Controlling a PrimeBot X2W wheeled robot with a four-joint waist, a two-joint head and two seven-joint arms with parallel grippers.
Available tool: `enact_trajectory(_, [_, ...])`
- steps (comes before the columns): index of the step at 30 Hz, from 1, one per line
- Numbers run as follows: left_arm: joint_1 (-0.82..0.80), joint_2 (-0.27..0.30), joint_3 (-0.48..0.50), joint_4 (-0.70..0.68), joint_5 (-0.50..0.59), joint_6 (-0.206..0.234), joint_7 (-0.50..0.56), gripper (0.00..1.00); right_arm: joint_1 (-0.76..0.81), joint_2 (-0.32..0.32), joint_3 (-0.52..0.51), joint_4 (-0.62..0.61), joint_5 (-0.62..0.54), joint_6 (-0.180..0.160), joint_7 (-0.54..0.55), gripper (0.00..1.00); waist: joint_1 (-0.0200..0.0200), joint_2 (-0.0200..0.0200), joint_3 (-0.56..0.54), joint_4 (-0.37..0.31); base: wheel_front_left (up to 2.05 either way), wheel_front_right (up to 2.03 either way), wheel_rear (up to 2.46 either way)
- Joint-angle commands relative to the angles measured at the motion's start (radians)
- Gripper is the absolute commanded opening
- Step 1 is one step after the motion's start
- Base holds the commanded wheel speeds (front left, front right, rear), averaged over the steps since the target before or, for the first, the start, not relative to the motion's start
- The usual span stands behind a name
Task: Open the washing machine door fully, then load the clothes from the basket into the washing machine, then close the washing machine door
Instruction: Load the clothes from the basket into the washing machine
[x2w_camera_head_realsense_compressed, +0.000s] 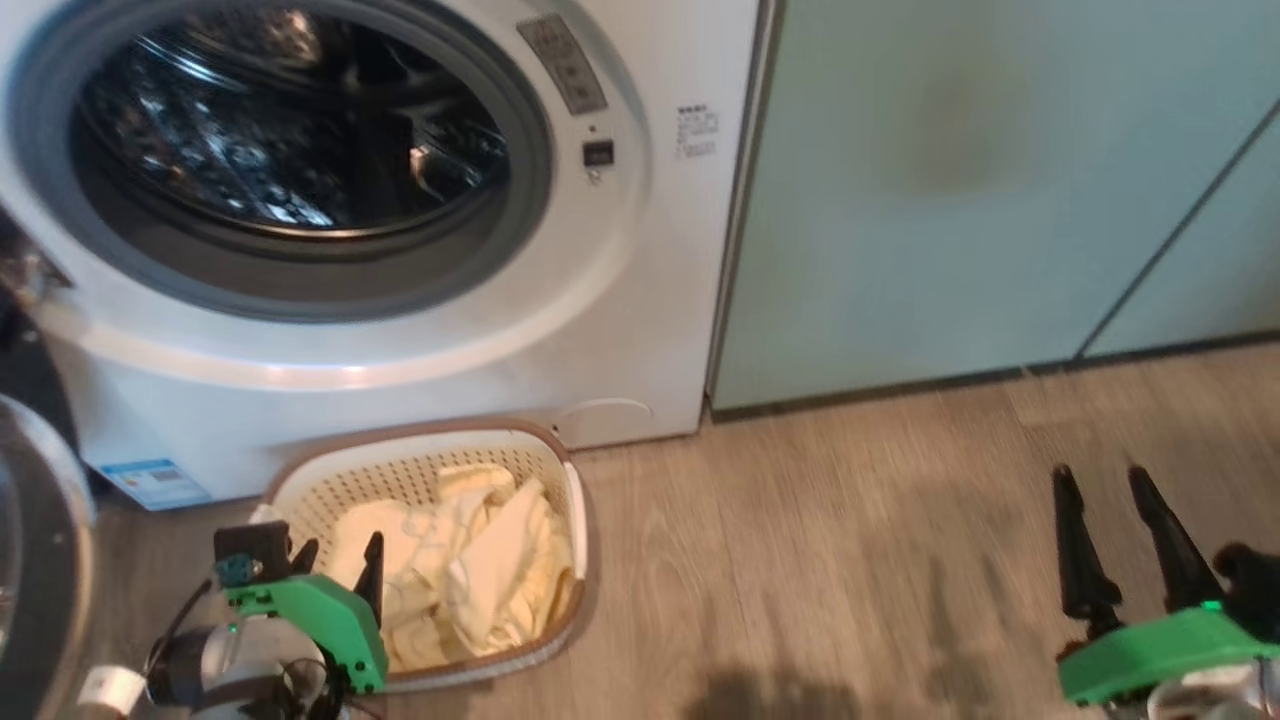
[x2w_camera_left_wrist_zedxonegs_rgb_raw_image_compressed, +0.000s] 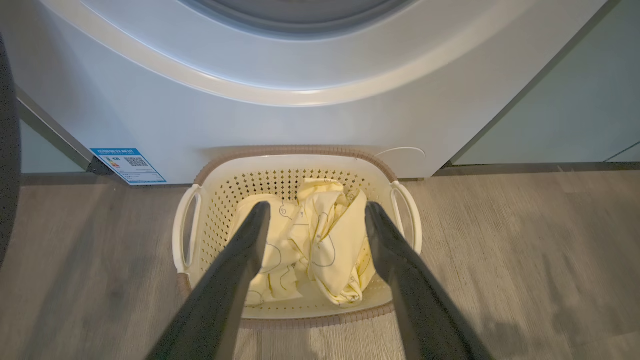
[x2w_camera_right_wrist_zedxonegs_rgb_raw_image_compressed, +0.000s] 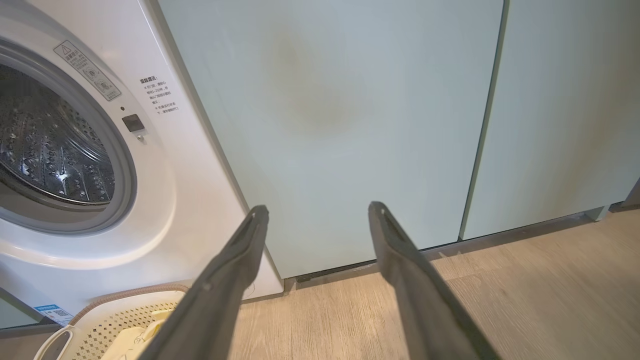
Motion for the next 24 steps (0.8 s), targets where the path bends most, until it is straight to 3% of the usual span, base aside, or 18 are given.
enact_trajectory(1, [-0.067, 0.038, 0.019, 0.016, 0.001, -0.003, 0.006, 1.0, -0.055, -0.01, 0.026, -0.038, 0.008, 0.004, -0.01, 1.0, -0.0002, 0.0, 0.055, -0.036, 0.0, 0.0, 0.0])
enact_trajectory(10, [-0.184, 0.06, -0.008, 0.185, 0.0, -0.007, 0.044, 1.0, -0.107, 0.012, 0.055, -0.043, 0.014, 0.004, -0.01, 1.0, -0.0002, 0.0, 0.16, -0.082, 0.0, 0.0, 0.0])
enact_trajectory(24, [-0.367, 0.074, -0.035, 0.345, -0.008, -0.009, 0.135, 1.0, -0.195, 0.035, 0.069, -0.059, 0.025, 0.004, -0.01, 1.0, -0.0002, 0.0, 0.353, -0.09, 0.0, 0.0, 0.0])
